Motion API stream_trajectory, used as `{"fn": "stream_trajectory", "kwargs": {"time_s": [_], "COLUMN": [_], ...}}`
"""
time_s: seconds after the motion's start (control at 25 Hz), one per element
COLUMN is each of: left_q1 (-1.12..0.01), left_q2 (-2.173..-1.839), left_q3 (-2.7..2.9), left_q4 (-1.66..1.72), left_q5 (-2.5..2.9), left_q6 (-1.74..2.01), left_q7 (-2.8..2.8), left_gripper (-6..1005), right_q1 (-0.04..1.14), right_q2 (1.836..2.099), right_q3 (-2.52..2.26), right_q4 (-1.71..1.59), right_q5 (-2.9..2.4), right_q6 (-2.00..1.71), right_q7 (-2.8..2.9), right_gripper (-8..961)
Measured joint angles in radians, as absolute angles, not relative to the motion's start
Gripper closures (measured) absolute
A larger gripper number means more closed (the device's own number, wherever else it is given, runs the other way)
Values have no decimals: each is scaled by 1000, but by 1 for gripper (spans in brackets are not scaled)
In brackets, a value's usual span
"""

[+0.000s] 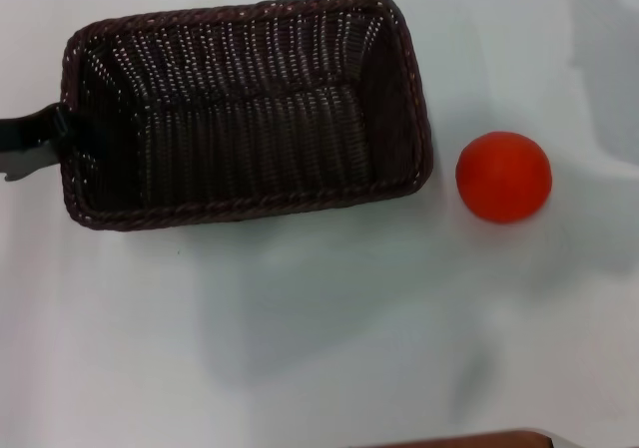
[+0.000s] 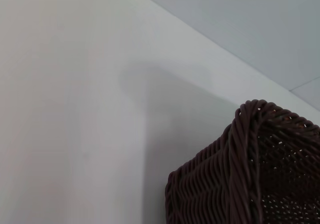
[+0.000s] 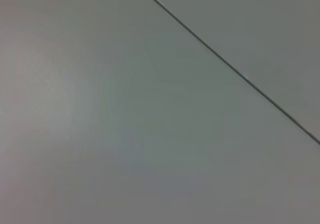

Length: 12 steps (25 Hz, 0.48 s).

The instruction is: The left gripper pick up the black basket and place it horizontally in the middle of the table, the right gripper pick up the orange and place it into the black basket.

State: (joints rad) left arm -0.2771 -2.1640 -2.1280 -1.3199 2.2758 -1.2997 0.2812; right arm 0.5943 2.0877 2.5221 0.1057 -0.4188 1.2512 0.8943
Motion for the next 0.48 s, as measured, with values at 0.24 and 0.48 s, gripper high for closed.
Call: {"fn": "stream_trajectory", "kwargs": {"time_s": [0.24,0.48], "left_q1": [-257,-254], "left_q2": [-2164,-2165], "left_q3": [-2127,-2130], "left_q4": [-1323,-1319], "left_q5": [2278,2274], "left_q6": [-1297,-1307], "left_q7": [287,285], "left_gripper": [849,772], "right_q1": [594,592], "right_q2": [2088,2088], "right_q3": [2523,2525], "right_q4": [106,103], "right_q5": [-419,-419], "right_q6": [1252,1251], "right_q7": [894,892], "right_gripper": [180,188]}}
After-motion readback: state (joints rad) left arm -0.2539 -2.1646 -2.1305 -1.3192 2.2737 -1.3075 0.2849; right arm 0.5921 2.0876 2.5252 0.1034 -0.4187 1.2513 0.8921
